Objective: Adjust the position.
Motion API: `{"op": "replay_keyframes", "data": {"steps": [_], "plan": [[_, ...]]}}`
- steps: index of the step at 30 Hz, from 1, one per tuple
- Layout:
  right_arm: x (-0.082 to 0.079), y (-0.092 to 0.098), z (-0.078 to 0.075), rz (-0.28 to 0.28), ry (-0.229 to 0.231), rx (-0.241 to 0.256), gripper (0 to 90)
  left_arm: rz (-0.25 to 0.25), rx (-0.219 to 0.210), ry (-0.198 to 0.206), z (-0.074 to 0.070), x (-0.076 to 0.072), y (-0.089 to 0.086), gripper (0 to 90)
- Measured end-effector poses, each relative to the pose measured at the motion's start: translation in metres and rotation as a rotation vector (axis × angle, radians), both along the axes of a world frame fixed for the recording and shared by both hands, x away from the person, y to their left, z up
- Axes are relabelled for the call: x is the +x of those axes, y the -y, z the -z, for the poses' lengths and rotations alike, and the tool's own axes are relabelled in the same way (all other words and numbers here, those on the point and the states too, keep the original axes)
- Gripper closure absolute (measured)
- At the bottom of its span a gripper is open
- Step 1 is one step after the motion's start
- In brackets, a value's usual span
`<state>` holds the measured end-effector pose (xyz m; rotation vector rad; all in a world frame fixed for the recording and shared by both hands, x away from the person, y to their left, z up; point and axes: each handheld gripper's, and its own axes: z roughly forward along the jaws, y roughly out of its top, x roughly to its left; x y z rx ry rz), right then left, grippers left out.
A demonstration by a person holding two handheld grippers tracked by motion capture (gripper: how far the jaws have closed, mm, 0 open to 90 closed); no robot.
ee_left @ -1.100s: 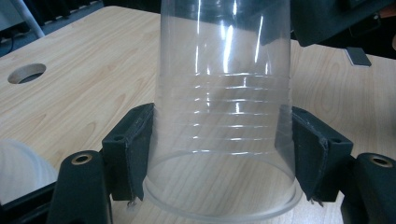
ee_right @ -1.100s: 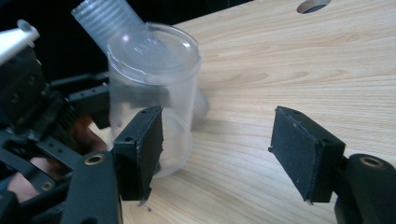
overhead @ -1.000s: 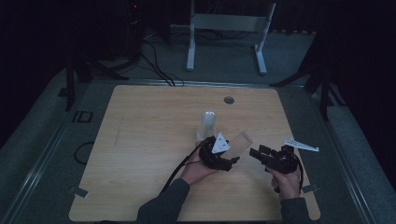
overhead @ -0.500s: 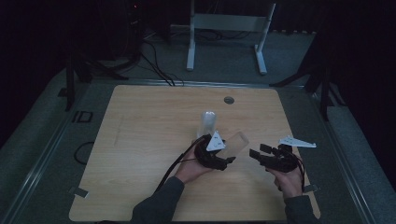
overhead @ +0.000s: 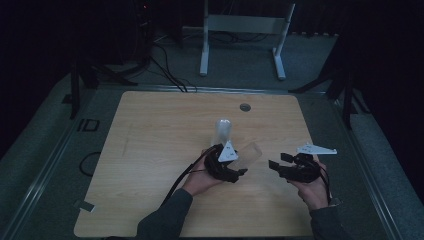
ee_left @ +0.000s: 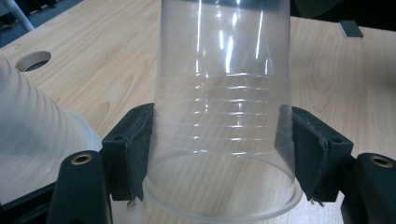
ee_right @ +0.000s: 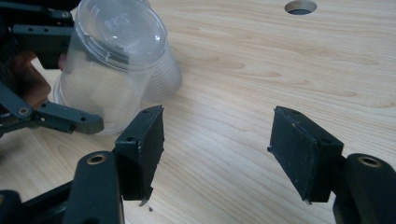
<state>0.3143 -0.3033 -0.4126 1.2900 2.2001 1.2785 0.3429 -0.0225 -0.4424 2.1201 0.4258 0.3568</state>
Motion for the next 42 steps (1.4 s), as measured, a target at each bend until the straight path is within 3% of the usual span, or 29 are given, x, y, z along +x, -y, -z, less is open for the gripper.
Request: {"op": "replay_keyframes", "data": {"steps": [9,17,24,37,42], "plan": [[0.0,-0.003,-0.004,-0.035,0.002,-0.062,34.6,0.006,0.034,0.006,0.002,0.0,-0.003,29.7],[0.0,-0.006,-0.006,-0.068,-0.01,-0.127,34.7,0.047,0.056,-0.002,0.002,-0.001,-0.004,29.7],[0.001,-0.006,-0.007,-0.101,-0.043,-0.151,38.1,0.056,0.08,-0.002,0.002,-0.001,-0.003,29.7],[0.002,-0.01,-0.015,-0.161,-0.04,-0.214,36.2,0.084,0.109,-0.013,0.001,0.0,-0.001,29.8],[0.003,-0.014,-0.019,-0.188,-0.044,-0.277,37.0,0.096,0.125,-0.014,0.0,0.0,0.0,29.8]]}}
